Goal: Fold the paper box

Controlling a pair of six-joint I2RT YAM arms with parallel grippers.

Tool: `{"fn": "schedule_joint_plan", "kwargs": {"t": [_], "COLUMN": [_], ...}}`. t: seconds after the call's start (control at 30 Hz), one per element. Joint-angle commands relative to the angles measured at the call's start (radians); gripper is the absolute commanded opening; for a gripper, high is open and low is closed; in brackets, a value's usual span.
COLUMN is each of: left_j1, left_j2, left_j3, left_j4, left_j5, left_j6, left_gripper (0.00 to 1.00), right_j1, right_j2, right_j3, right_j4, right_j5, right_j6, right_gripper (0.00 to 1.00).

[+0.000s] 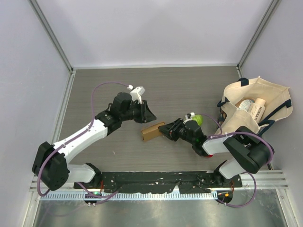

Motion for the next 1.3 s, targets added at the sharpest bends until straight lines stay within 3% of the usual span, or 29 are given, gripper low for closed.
{"fn": "schedule_joint_plan", "kwargs": {"t": [0.0, 0.17, 0.37, 0.87, 1.13, 1.27], "left_j1": [0.02, 0.021, 0.021, 0.0, -0.132, -0.14], "left_j2": [0.051, 0.158, 0.183, 0.152, 0.13, 0.146], "left_j3": [0.073, 0.093, 0.087, -0.09, -0.296, -0.396], "left_j4": [-0.089, -0.063, -0.03, 0.147, 0.341, 0.46], "left_j5": [-0.059, -0.053, -0.036, 0.002, -0.257, -0.314], "left_j6": [0.065, 0.067, 0.057, -0.038, -0.029, -0.041], "left_gripper": [0.22, 0.14, 0.06, 0.0, 0.01, 0.01], "right_j1": [-0.02, -0.021, -0.02, -0.02, -0.02, -0.02], "right_j2": [0.068, 0.051, 0.049, 0.054, 0.075, 0.074], "right_j3": [-0.072, -0.075, -0.071, -0.072, -0.072, -0.077], "right_j4": [-0.358, -0.367, -0.361, -0.359, -0.339, -0.339], "right_j5": [0.028, 0.031, 0.027, 0.028, 0.028, 0.028], "right_j6": [0.078, 0.078, 0.074, 0.074, 0.08, 0.075], "right_gripper": [0.31, 0.31, 0.3, 0.3, 0.3, 0.3]}}
